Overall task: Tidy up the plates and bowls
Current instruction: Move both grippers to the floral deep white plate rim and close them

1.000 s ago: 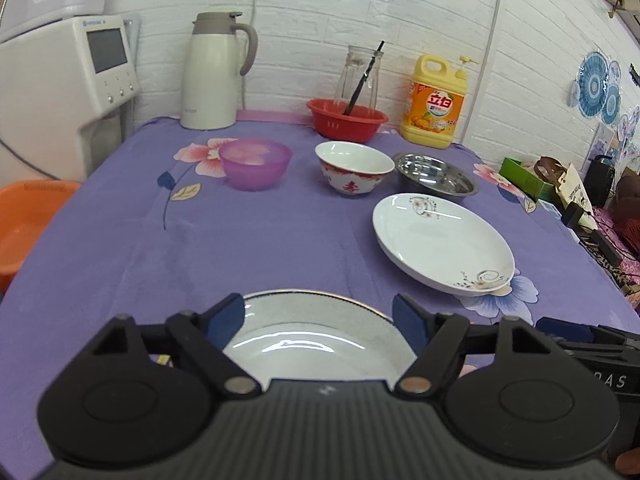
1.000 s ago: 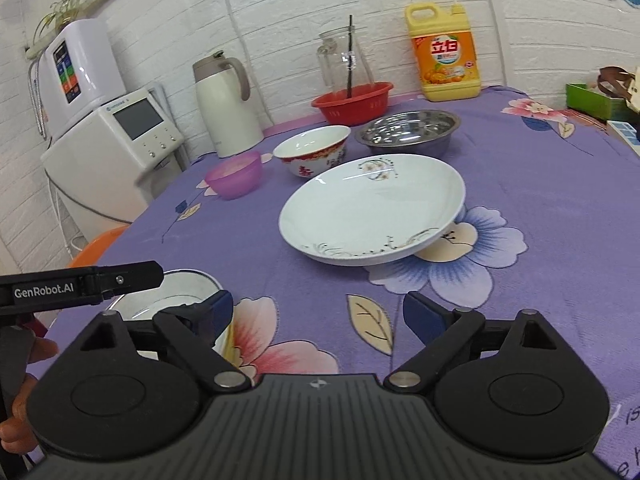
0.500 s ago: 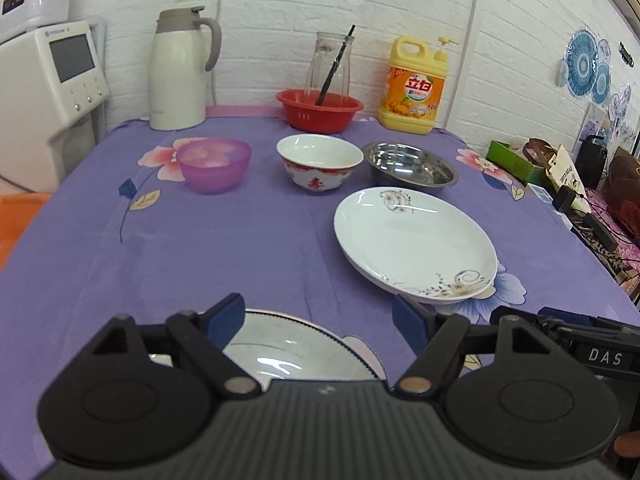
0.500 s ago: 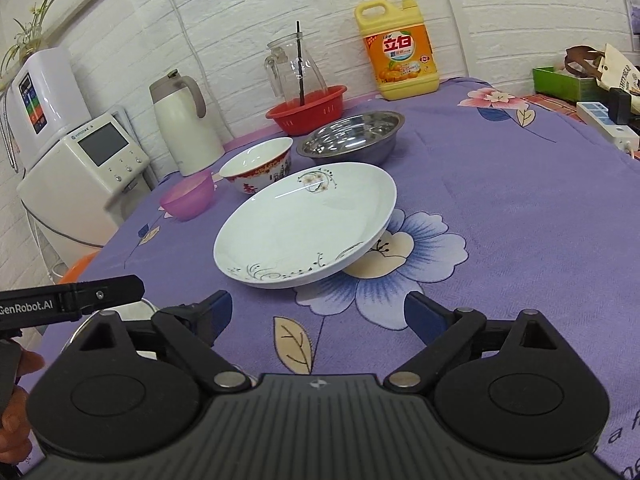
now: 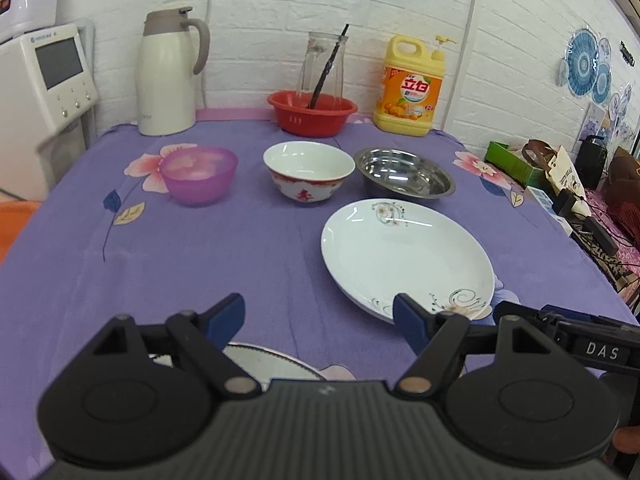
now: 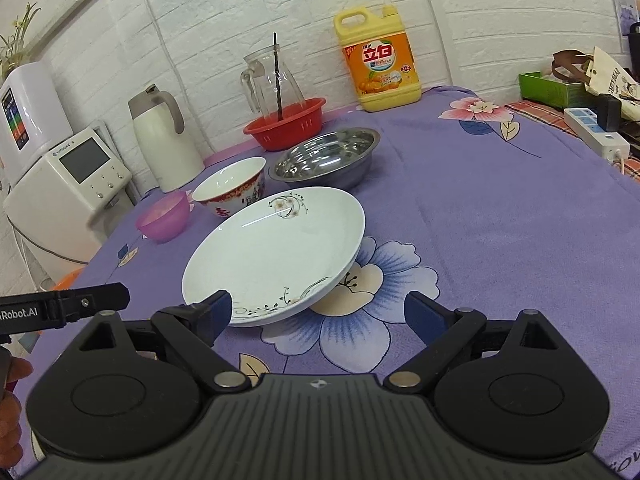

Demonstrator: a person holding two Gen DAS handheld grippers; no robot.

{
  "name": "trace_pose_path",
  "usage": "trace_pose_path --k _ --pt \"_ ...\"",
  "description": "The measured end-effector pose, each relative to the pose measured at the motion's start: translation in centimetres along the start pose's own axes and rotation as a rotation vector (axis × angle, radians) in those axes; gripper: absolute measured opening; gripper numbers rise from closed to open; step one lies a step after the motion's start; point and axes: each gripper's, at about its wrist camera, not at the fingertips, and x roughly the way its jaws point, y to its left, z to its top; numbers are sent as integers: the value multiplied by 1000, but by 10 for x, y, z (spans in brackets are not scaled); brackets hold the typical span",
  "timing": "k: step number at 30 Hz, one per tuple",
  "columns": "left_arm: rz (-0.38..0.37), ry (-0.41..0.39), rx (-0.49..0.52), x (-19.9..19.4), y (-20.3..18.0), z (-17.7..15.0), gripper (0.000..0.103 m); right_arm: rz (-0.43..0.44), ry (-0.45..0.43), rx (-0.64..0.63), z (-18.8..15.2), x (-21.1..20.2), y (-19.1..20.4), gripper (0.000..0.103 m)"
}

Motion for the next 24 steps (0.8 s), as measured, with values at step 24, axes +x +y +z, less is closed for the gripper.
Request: trace_pose_path --k 24 --pt "22 74 62 53 -9 44 76 -32 56 -77 50 87 -11 103"
